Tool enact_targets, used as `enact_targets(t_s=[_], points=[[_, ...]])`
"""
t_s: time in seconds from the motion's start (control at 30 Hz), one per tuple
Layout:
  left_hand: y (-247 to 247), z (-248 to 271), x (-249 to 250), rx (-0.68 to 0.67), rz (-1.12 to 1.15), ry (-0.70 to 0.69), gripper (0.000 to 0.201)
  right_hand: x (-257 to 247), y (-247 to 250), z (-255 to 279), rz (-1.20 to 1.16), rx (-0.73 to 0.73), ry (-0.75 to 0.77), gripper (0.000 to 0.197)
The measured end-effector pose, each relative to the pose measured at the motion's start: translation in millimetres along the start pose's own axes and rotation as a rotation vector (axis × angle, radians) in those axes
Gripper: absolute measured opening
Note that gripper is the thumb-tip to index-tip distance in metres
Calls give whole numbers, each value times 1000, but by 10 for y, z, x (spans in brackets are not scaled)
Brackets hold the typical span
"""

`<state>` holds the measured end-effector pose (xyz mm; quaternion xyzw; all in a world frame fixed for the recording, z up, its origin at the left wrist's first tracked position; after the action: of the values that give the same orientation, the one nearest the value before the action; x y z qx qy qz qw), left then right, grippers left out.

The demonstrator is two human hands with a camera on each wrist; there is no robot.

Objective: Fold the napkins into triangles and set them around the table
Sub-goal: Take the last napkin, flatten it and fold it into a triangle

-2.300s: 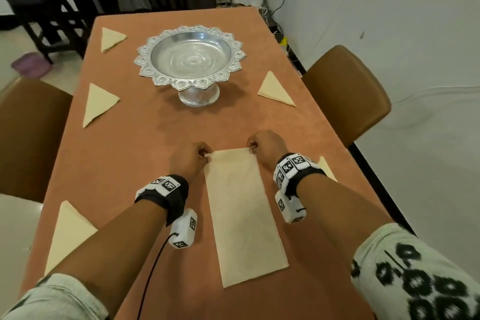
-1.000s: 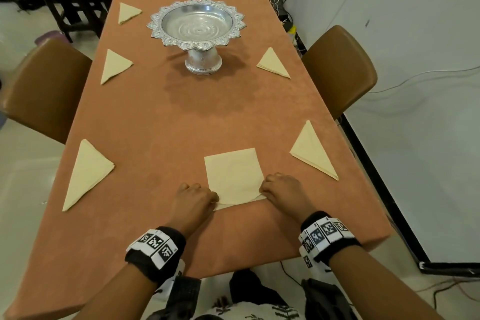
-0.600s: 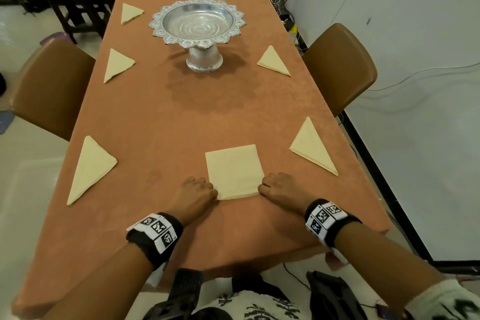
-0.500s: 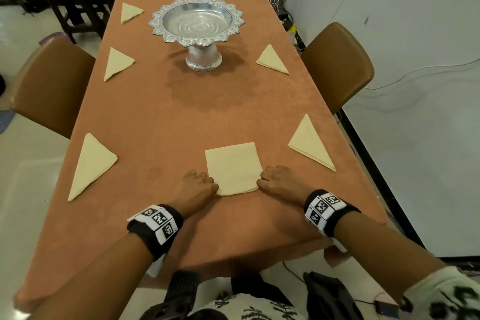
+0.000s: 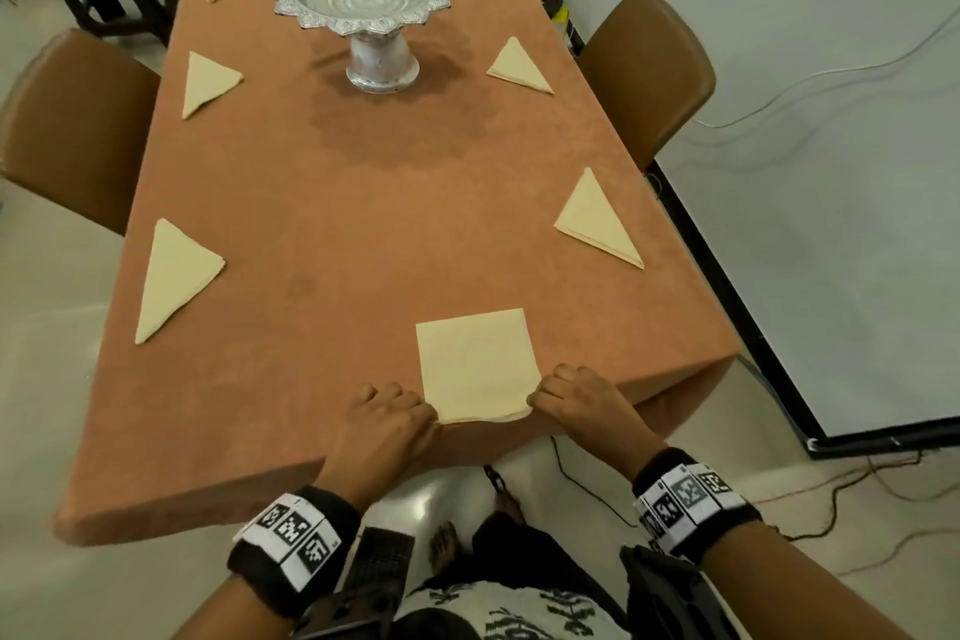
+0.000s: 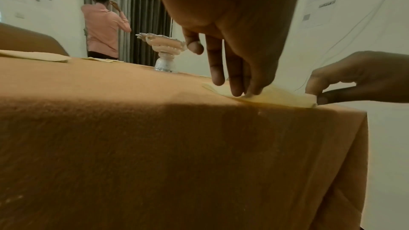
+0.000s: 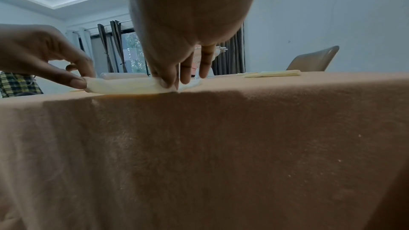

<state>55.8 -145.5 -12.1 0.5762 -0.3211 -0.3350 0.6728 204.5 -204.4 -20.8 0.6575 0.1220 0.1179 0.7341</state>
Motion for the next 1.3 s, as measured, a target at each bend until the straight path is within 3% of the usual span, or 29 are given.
enact_targets(t_s=[0.13, 0.2, 0.27, 0.37, 0.47, 0.6, 0.73, 0.8, 0.9, 1.07, 1.13, 1.23, 1.3], points=[[125, 44, -129, 91, 160, 108, 46, 110, 126, 56, -111, 97, -150, 18], [162, 1, -217, 129, 272, 160, 53, 223, 291, 84, -298, 241, -289, 30], [54, -146, -271, 66, 325, 203, 54, 236, 336, -46, -468, 321, -383, 41], [-347, -365, -356, -114, 342, 267, 65, -4, 162, -626, -471, 152, -370, 53], [-580, -421, -421, -145, 309, 294, 62, -73, -258, -960, -399, -104, -418, 58], [-618, -413, -434, -127, 305, 293, 60, 197, -432, -770, -309, -98, -489, 64], [-622, -413, -438, -136, 303, 299, 60, 699, -426, -435, -309, -94, -697, 68], [-640, -405, -443, -142, 303, 305, 60, 547, -263, -594, -350, -44, -641, 66], [-670, -397, -453, -142, 300, 307, 61, -57, -255, -935, -328, -46, -408, 59], [-644, -396, -476, -128, 322, 299, 62, 428, -536, -602, -347, -122, -528, 63], [-579, -391, -483, -140, 432, 328, 64, 511, -498, -545, -322, -119, -525, 64], [-235, -548, -421, 49, 632, 490, 56, 490, -503, -574, -320, -116, -535, 65], [-194, -781, -134, 23, 559, 472, 54, 491, -505, -568, -307, -99, -539, 65]])
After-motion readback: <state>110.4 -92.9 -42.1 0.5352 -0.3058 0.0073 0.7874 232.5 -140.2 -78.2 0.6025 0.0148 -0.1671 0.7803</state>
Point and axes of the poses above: each hand's wrist, its own z-axis away from the middle knuckle, its own y-axis out of the back of the hand, x = y × z, the point moved 10 cm from there along -z, towards the middle knuckle, and after that the axes turned 10 degrees about -x, right-handed, at the moved point
